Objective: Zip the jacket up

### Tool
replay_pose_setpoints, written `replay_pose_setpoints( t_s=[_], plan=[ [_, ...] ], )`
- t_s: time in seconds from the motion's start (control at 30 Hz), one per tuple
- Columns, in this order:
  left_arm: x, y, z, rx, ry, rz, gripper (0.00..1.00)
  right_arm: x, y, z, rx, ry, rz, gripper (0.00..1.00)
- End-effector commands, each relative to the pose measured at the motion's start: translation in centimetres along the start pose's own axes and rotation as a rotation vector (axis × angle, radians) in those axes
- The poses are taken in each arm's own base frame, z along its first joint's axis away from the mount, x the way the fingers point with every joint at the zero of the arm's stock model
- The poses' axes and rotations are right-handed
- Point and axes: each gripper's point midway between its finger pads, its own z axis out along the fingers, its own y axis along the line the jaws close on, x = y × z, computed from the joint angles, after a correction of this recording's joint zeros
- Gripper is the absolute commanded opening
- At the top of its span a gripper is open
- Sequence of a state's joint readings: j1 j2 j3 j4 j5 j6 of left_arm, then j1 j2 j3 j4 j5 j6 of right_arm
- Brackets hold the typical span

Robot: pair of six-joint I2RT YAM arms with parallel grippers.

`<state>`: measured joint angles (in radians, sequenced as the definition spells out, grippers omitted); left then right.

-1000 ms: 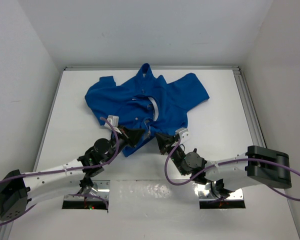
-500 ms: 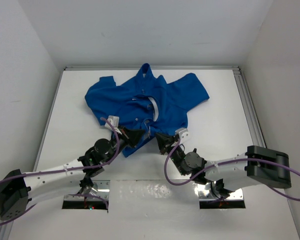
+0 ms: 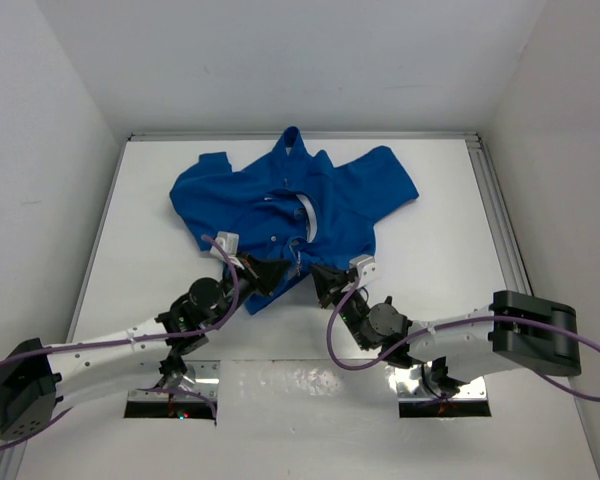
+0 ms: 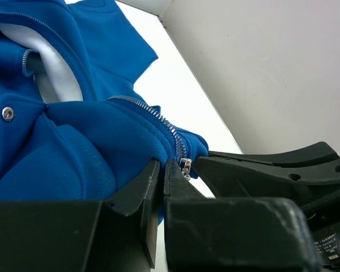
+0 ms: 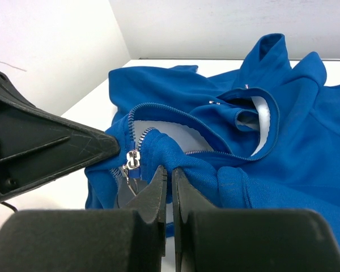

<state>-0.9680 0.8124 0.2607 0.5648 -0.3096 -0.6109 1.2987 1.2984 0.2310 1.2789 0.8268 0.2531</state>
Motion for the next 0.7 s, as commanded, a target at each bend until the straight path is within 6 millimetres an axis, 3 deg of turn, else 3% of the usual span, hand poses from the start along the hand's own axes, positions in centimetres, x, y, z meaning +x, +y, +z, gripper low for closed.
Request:
replay_pose_setpoints(
  t_s=[0.0,0.27,0.67],
  plan=[
    [-1.33,-1.62,-0.21,0.057,-0.052,-0.034,0.00,-2.37,1.19,0.53,-0.012,-0.068,0.064,0.00],
    [-2.16,-1.47,-0.28,0.040,-0.082,-0.026,0.00,-2.16,1.32,0.45,-0.014,-0.060,0.057,0.00],
    [-1.44,-1.65,-0.26,0.055,-0.059,-0.026,0.00,-2.44,1.52,0.62,-0.015,-0.068,0.052,0.00]
  ],
)
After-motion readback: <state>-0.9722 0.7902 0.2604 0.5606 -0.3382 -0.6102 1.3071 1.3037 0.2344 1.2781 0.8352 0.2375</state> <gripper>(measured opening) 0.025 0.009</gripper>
